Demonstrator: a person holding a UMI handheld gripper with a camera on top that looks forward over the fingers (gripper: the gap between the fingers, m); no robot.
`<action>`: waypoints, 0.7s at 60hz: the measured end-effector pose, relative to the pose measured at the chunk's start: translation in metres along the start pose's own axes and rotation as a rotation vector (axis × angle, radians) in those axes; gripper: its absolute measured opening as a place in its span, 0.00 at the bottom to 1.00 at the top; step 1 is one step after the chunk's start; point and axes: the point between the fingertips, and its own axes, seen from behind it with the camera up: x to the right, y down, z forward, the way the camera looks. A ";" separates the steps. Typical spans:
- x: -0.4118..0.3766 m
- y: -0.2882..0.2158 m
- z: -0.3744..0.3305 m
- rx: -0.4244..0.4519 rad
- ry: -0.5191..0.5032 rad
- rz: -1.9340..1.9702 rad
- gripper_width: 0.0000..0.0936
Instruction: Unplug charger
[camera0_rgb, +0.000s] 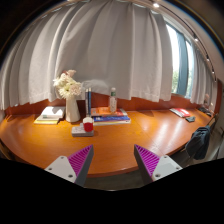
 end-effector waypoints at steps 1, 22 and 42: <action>-0.003 0.002 0.001 -0.005 -0.009 -0.008 0.87; -0.112 0.048 0.138 -0.105 -0.196 -0.015 0.89; -0.144 0.018 0.311 -0.127 -0.210 -0.070 0.87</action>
